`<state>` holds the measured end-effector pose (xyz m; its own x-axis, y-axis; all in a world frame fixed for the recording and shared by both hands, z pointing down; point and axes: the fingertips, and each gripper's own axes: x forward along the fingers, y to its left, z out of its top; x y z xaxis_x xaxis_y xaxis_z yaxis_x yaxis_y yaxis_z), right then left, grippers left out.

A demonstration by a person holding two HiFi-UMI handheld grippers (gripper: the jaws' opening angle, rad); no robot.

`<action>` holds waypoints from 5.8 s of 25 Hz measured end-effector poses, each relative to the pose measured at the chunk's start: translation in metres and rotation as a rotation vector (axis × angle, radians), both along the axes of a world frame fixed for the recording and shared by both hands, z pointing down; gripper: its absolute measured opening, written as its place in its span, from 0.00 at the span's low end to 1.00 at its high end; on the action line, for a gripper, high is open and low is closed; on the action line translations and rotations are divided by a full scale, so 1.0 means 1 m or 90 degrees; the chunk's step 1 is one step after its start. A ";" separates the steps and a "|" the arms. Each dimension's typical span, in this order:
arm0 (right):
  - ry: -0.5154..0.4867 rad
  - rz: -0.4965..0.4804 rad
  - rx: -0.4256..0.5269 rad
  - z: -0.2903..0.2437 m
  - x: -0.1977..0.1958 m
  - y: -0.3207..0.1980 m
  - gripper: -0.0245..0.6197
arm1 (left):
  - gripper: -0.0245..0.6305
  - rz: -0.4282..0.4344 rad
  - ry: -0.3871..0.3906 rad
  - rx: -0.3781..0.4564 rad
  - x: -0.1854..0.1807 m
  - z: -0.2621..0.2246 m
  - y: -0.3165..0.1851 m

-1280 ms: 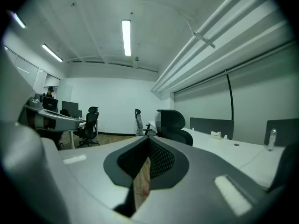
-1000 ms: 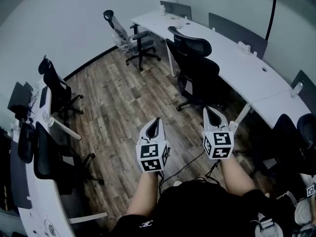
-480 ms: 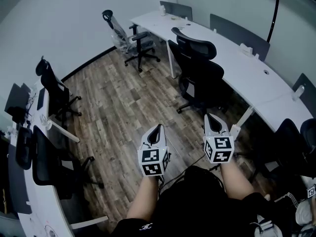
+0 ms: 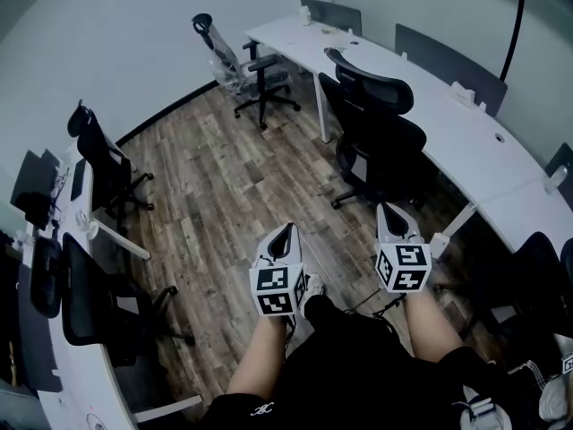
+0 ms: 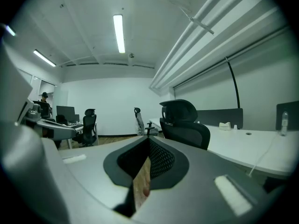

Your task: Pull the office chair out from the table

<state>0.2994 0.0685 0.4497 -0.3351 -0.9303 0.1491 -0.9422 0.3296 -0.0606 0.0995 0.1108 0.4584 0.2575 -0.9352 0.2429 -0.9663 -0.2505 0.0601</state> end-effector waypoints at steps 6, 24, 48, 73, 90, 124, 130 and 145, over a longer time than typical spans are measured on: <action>0.036 0.011 0.039 -0.001 -0.026 -0.059 0.05 | 0.05 0.009 -0.017 -0.006 -0.023 0.005 -0.056; 0.003 0.038 0.035 -0.019 -0.099 -0.286 0.05 | 0.05 0.006 -0.044 -0.018 -0.122 -0.004 -0.264; 0.020 0.138 0.038 -0.023 -0.083 -0.418 0.05 | 0.05 0.166 -0.022 0.002 -0.077 -0.007 -0.479; 0.097 0.453 -0.016 -0.002 0.003 -0.382 0.14 | 0.05 0.511 -0.155 0.076 0.021 -0.005 -0.615; 0.556 0.412 -0.330 0.067 0.116 -0.367 0.58 | 0.48 0.725 -0.617 0.297 0.088 0.062 -0.666; 0.604 0.385 -0.332 0.068 0.096 -0.323 0.40 | 0.37 0.665 -0.692 0.279 0.056 0.067 -0.629; 0.567 0.372 -0.299 0.065 0.080 -0.305 0.41 | 0.37 0.653 -0.681 0.261 0.034 0.066 -0.602; 0.551 0.418 -0.308 0.070 0.016 -0.275 0.42 | 0.37 0.685 -0.636 0.280 -0.027 0.070 -0.572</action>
<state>0.3157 -0.2064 0.5194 0.5697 -0.6709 0.4746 -0.7113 -0.1133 0.6937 0.0725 -0.4614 0.5280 0.7433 -0.4604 0.4853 0.0802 -0.6589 -0.7480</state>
